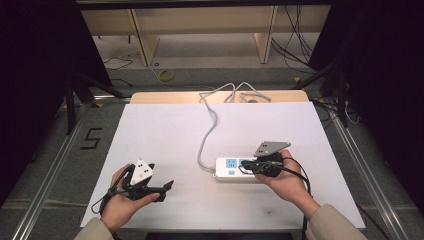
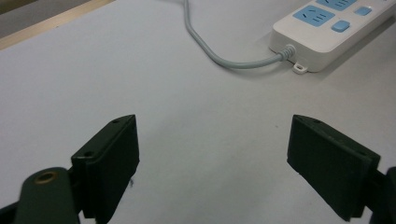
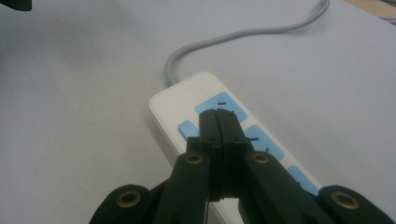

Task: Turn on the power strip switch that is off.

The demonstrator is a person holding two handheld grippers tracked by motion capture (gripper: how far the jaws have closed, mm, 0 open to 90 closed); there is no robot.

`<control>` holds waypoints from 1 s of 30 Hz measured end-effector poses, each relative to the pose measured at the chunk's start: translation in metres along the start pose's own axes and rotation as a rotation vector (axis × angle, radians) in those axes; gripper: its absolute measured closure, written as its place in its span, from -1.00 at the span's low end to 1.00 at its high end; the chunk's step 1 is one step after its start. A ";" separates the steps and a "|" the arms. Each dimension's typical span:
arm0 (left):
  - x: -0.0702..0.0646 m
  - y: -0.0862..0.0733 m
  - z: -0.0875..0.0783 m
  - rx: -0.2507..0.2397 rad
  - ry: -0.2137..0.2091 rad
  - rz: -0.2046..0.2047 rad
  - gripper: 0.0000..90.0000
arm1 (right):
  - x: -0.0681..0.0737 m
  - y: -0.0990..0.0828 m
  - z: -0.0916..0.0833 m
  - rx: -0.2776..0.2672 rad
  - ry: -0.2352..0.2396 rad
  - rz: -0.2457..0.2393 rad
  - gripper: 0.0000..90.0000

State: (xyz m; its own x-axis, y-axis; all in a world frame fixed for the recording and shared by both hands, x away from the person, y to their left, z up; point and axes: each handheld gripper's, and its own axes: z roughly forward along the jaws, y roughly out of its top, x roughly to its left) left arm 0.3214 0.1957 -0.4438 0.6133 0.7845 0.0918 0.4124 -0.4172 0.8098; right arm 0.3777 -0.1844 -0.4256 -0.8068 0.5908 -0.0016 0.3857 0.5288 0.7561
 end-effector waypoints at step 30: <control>0.000 0.001 0.000 -0.005 0.002 0.000 -0.63 | 0.003 0.008 0.018 0.058 0.022 -0.003 1.00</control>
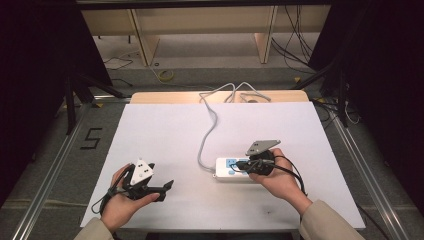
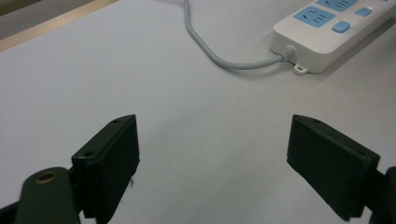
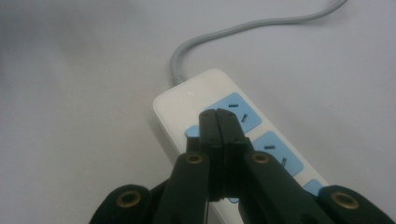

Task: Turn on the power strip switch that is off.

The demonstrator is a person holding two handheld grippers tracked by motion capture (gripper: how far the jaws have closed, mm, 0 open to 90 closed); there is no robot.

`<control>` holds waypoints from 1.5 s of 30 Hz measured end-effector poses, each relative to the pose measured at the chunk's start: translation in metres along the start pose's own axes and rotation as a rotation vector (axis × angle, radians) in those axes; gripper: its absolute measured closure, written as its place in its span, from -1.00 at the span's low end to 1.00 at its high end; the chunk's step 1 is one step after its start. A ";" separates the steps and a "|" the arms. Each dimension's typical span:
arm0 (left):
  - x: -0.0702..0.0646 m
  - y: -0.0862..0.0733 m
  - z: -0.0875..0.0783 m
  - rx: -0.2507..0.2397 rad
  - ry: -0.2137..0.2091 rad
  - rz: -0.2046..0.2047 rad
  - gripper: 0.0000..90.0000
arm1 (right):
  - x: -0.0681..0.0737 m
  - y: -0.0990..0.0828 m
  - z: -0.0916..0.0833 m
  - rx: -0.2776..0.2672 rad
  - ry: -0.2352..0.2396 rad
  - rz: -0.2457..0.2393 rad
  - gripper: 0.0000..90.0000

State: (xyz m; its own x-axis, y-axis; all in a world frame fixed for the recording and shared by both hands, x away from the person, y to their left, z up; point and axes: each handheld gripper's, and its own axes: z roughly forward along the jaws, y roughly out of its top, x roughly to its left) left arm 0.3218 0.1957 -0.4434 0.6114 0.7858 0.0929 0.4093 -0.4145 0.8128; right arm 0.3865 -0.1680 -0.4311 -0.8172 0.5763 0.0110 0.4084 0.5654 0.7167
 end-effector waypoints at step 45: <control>0.000 0.000 0.001 0.001 -0.008 -0.004 -0.63 | 0.002 0.011 0.036 0.133 0.024 -0.028 1.00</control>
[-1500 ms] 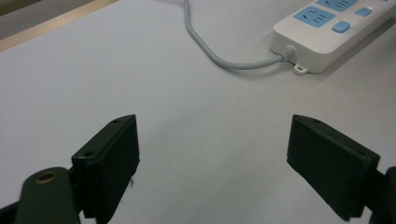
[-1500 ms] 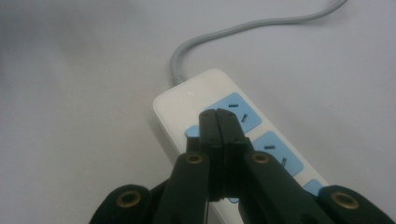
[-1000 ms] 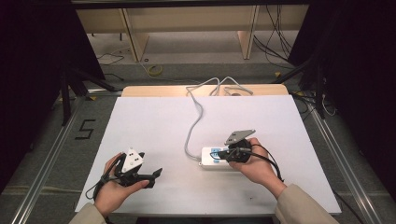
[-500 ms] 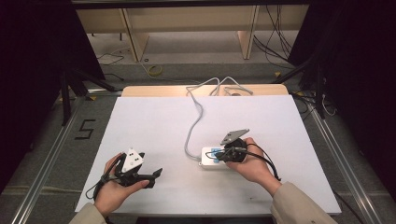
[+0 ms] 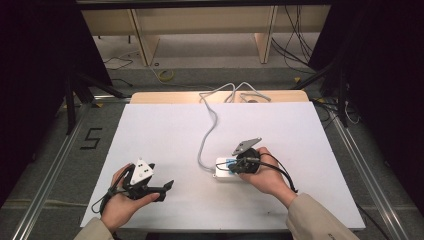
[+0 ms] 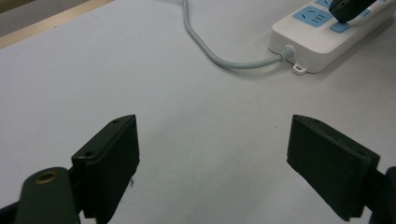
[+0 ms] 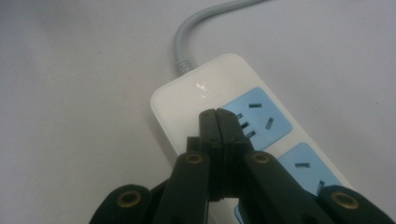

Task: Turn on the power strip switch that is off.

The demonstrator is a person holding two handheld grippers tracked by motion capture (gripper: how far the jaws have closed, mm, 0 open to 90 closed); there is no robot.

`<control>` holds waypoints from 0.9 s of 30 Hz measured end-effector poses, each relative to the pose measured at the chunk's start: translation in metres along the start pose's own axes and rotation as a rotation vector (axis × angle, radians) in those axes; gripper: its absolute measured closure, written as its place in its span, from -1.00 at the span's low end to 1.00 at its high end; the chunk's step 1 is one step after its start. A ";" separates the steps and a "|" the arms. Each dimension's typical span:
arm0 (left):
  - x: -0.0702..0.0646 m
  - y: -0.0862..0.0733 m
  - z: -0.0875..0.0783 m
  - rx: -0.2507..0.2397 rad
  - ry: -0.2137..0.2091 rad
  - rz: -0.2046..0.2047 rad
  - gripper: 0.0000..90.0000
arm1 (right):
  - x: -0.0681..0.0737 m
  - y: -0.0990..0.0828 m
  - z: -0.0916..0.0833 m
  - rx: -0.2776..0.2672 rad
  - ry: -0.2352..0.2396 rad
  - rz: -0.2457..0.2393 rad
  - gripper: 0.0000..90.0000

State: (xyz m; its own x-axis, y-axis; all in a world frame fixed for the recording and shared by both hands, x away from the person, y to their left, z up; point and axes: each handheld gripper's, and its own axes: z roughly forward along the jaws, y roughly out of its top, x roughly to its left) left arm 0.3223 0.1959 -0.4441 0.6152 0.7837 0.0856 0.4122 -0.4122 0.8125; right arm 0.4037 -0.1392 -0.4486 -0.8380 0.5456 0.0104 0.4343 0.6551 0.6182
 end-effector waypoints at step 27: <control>-0.001 0.001 0.000 0.001 -0.002 0.001 -0.63 | 0.007 0.006 0.003 0.044 -0.044 -0.023 1.00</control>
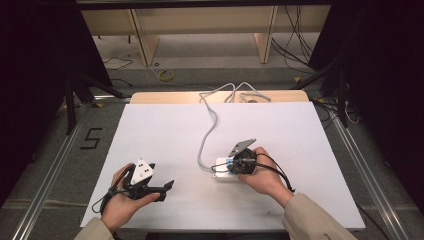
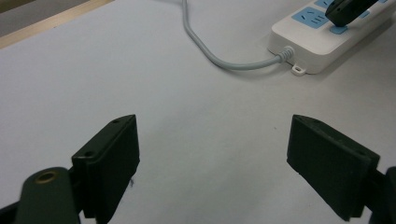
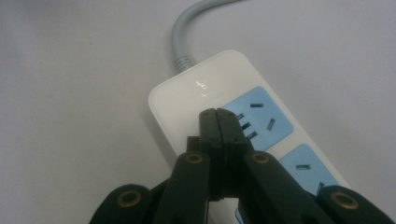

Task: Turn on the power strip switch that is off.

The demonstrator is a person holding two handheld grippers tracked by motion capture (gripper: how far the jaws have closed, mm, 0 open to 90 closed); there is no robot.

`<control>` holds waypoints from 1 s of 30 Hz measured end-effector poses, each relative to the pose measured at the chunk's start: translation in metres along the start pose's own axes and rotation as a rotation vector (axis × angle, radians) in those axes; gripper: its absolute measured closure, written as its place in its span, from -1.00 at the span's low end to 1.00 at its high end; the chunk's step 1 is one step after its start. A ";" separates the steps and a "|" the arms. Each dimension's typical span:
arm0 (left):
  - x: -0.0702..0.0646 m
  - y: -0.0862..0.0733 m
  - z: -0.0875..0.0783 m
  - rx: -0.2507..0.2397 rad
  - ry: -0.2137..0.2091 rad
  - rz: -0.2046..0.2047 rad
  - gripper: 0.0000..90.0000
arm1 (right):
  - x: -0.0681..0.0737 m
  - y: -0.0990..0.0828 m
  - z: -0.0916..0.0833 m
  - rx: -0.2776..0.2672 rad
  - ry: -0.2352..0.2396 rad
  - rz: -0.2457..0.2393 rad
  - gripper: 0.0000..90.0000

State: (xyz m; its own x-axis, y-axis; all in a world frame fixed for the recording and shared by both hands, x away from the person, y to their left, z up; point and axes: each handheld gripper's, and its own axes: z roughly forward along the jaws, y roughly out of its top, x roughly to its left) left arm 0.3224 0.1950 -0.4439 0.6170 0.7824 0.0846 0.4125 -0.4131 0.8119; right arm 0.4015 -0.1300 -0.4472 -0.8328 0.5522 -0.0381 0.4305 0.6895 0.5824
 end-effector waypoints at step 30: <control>0.000 0.000 0.000 -0.002 -0.005 -0.003 -0.63 | 0.001 -0.002 0.001 -0.007 -0.001 0.025 1.00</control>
State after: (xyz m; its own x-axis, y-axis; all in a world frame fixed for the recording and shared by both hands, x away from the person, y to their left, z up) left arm 0.3224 0.1944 -0.4439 0.6186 0.7817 0.0794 0.4129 -0.4094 0.8136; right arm 0.4003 -0.1309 -0.4492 -0.8212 0.5702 -0.0245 0.4489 0.6718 0.5892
